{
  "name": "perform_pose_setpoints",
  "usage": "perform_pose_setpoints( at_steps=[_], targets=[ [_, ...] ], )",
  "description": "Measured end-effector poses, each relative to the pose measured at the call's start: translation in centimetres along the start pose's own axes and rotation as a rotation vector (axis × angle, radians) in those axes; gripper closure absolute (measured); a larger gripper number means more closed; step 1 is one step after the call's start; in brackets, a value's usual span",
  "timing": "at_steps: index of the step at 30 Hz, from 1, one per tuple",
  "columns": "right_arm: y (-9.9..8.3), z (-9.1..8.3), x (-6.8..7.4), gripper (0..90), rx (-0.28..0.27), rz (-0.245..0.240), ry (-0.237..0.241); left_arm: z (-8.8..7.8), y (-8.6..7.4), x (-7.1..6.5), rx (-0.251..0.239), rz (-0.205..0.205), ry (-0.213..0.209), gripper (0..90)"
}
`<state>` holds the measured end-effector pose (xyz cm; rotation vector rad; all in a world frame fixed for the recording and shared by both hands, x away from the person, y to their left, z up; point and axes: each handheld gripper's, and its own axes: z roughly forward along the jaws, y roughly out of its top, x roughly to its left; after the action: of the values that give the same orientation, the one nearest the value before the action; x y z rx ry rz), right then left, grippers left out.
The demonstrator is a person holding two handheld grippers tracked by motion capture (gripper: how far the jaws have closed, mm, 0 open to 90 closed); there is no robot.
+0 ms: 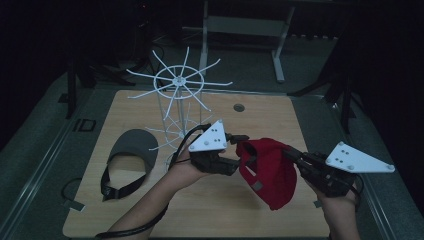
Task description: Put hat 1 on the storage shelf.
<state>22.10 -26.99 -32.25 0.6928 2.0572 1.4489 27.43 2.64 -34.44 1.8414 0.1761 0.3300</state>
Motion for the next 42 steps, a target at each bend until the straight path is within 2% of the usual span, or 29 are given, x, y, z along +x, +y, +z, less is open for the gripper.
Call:
perform_pose_setpoints(
  at_steps=[3,7,12,15,17,23,26,31,35,36,38,42],
  targets=[
    [0.2,-0.1,0.1,88.7,0.001,-0.006,-0.007,-0.8,-0.2,0.0,0.006,-0.010,0.026,44.5],
    [0.5,-0.4,-0.1,88.7,-0.014,0.003,-0.007,-1.9,-0.6,0.1,0.001,-0.036,0.083,44.5],
    [1.0,-0.8,-0.3,88.7,-0.030,0.018,-0.020,-3.3,-1.0,0.2,-0.024,-0.071,0.186,44.6],
    [1.3,-0.8,-0.5,88.7,-0.039,0.025,-0.025,-4.0,-1.2,0.1,-0.052,-0.100,0.203,44.5],
    [1.7,-0.9,-0.6,88.7,-0.047,0.027,-0.033,-4.3,-1.3,-0.3,-0.057,-0.095,0.209,44.5],
    [3.1,-1.1,-0.9,88.7,-0.076,0.018,-0.054,-5.1,-2.2,-2.1,-0.069,-0.096,0.189,44.5],
    [3.9,-1.2,-1.1,88.7,-0.090,0.018,-0.067,-5.4,-2.8,-2.9,-0.058,-0.098,0.176,44.5],
    [5.3,-1.0,-1.8,88.7,-0.108,0.022,-0.088,-5.8,-4.3,-4.0,-0.053,-0.132,0.154,44.5],
    [6.1,-0.7,-2.0,88.7,-0.118,0.024,-0.097,-6.0,-5.4,-4.4,-0.040,-0.143,0.145,44.5],
    [6.3,-0.6,-2.1,88.7,-0.121,0.022,-0.100,-6.1,-6.4,-4.5,-0.027,-0.151,0.144,44.5],
    [7.1,-0.2,-2.4,88.7,-0.128,0.017,-0.124,-6.3,-7.2,-4.6,-0.023,-0.167,0.138,44.6],
    [8.0,0.4,-3.2,88.7,-0.131,0.027,-0.137,-6.7,-8.9,-5.0,-0.020,-0.190,0.116,44.7]
  ],
)
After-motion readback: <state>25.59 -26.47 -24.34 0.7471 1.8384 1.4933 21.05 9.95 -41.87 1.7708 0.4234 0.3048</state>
